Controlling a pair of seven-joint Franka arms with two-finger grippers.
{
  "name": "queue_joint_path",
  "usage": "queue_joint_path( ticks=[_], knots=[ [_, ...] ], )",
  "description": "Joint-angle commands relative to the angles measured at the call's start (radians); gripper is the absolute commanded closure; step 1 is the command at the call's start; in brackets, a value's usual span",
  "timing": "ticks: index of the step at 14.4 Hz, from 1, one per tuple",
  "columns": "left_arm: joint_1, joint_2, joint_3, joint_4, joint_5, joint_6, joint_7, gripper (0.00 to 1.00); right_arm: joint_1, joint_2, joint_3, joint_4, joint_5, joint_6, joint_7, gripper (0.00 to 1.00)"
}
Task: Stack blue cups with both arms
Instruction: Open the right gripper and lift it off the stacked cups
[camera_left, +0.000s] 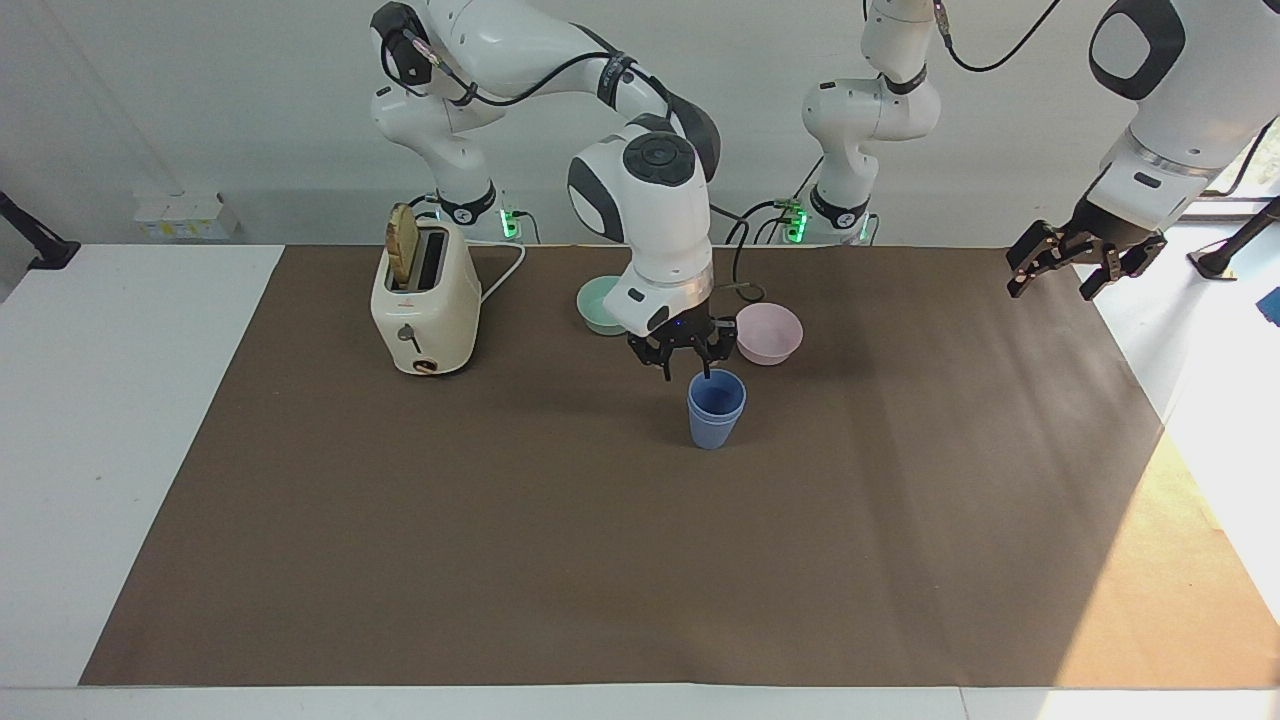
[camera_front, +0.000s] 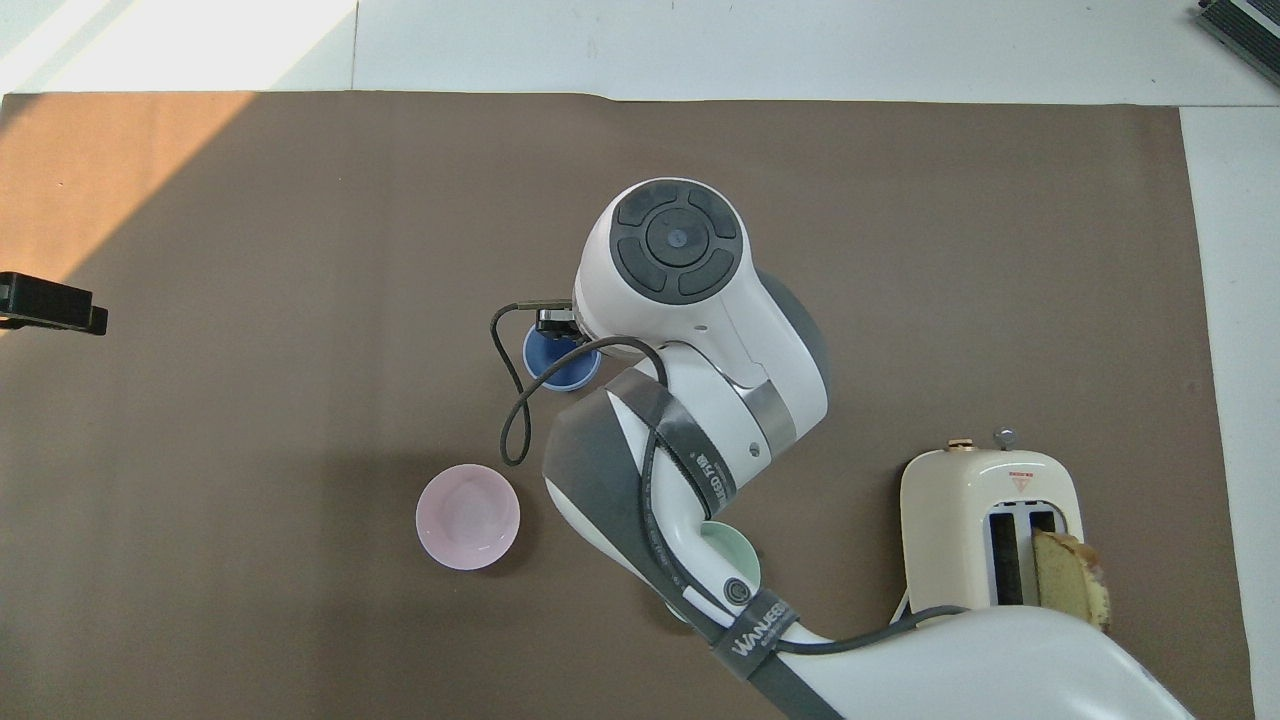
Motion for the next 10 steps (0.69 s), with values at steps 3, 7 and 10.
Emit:
queue_joint_path(
  ticks=[3, 7, 10],
  knots=[
    [0.005, 0.002, -0.005, 0.015, 0.023, -0.017, 0.006, 0.0, -0.061, -0.037, 0.002, 0.018, -0.021, -0.069, -0.031, 0.0],
    [0.005, 0.002, -0.005, 0.015, 0.023, -0.017, 0.004, 0.0, -0.173, -0.091, 0.0, 0.039, -0.021, -0.181, -0.114, 0.0],
    [0.005, 0.002, -0.005, 0.015, 0.023, -0.017, 0.004, 0.0, -0.269, -0.126, 0.0, 0.09, -0.021, -0.314, -0.258, 0.0]
  ],
)
